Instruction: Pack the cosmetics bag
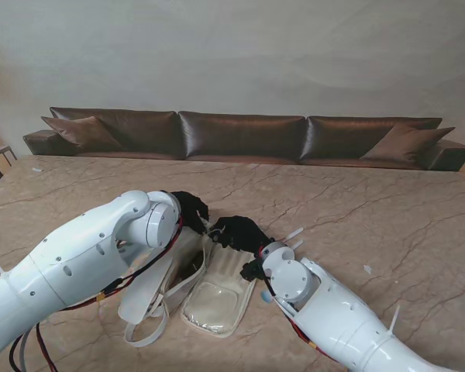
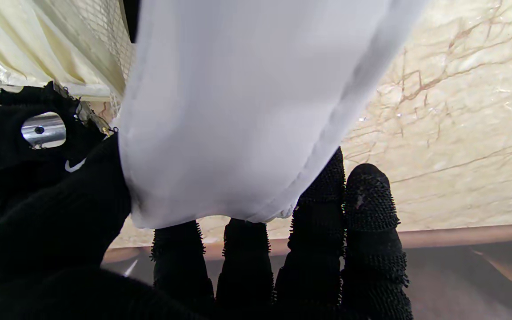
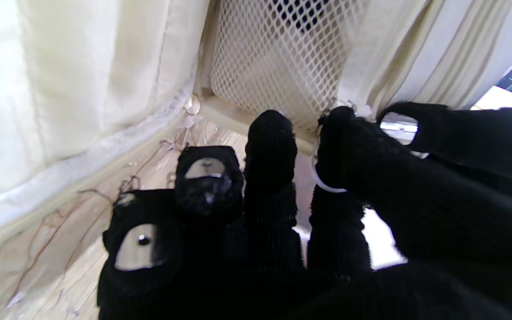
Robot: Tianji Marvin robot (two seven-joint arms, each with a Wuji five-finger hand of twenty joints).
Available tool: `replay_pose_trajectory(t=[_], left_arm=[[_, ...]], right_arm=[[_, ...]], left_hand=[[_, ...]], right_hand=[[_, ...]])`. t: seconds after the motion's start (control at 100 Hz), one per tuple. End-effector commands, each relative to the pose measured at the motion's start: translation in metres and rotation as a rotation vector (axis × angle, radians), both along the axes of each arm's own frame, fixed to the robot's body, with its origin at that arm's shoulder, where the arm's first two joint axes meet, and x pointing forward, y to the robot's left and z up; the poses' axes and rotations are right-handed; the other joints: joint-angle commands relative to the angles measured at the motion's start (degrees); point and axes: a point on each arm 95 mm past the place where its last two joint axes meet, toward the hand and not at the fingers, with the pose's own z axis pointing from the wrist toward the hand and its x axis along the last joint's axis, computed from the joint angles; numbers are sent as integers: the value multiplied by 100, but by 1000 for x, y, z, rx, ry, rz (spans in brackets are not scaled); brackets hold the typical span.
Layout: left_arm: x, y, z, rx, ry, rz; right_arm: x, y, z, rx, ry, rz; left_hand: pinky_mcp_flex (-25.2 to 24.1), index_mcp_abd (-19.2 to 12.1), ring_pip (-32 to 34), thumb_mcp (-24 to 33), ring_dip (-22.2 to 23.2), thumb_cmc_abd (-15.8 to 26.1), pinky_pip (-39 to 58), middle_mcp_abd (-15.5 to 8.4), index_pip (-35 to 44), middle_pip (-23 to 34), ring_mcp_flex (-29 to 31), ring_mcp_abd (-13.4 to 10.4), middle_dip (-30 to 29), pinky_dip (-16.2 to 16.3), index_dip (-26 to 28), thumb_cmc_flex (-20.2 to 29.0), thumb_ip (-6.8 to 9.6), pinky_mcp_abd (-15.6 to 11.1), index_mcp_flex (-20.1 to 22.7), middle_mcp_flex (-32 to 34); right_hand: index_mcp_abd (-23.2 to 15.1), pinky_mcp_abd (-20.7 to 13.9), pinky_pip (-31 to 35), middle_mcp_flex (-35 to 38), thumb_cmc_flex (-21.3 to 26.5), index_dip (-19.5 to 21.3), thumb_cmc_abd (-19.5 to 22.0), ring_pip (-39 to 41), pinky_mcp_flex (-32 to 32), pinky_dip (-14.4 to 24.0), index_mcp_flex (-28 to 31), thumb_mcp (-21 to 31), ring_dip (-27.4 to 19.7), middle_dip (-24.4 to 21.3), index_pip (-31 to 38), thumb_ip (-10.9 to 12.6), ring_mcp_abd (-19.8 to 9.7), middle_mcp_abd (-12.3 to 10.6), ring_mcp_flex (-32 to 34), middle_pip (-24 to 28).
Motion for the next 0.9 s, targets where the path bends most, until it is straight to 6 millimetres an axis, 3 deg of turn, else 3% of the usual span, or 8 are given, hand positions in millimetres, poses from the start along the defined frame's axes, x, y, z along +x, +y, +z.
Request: replay_pose_trajectory(t=[0.0,0.14,0.2,0.34,0.41,0.67,0.89], left_arm=[[-5,1,-15,-29,46,37],[-3,7,-16,-97,99,115],[-2,11,-16,-124,119,152],[1,22,-19,-159,151,212],[2,26,-22,-179,158,250],[7,38,-29,-236,179,379],[7,41,-30,-235,185,407]], right_arm=[[3,5,5,8,-13,4],[6,6,6,3,-20,9],[6,6,6,0,-19,13],[4,7,2,-8,-14,34],[2,9,0,-14,-17,49],[-10,18,-9,-33,-26,118],[-19,25,-13,-47,-45,166]], left_hand=[[-48,483,149,100,158,429,241,-909,1114,2103,123,-549,971,128,339,610,-227,130,609,1203],[-388,703,71,-587,216,934,122,-854,1309,2195,-144,-445,910,305,1503,889,-305,251,334,981],[-443,773,104,-1131,244,1205,112,-861,1433,2327,-207,-422,810,427,1918,1123,-277,263,186,881],[-468,773,207,-1425,303,1324,164,-904,1699,2492,-238,-397,870,510,2406,1244,-222,265,69,872],[-445,781,242,-1391,316,1274,196,-889,1756,2532,-206,-359,895,529,2523,1227,-204,311,109,939],[-389,931,464,-205,320,911,374,-768,1830,2686,-66,-198,926,612,2677,561,-270,443,464,1234],[-297,1004,615,210,325,797,508,-738,1941,2821,52,-204,956,614,2790,311,-226,474,626,1383]], right_hand=[[-563,-216,761,59,317,277,208,110,115,-51,171,-79,-13,15,332,62,24,-84,155,173],[-580,-216,762,59,316,306,208,114,115,-56,167,-78,-16,16,338,59,22,-96,155,185],[-583,-217,763,59,314,314,208,116,114,-57,170,-76,-17,16,339,60,19,-90,160,187],[-579,-217,764,65,313,327,198,119,114,-60,183,-72,-20,12,335,61,23,-96,161,190],[-583,-217,765,71,305,328,189,121,114,-61,186,-66,-22,12,331,64,17,-95,169,193],[-600,-217,766,86,286,327,171,120,114,-64,198,-43,-31,2,316,68,1,-102,188,188],[-619,-217,766,99,262,312,165,120,114,-65,211,-27,-36,-6,298,73,-5,-119,196,181]])
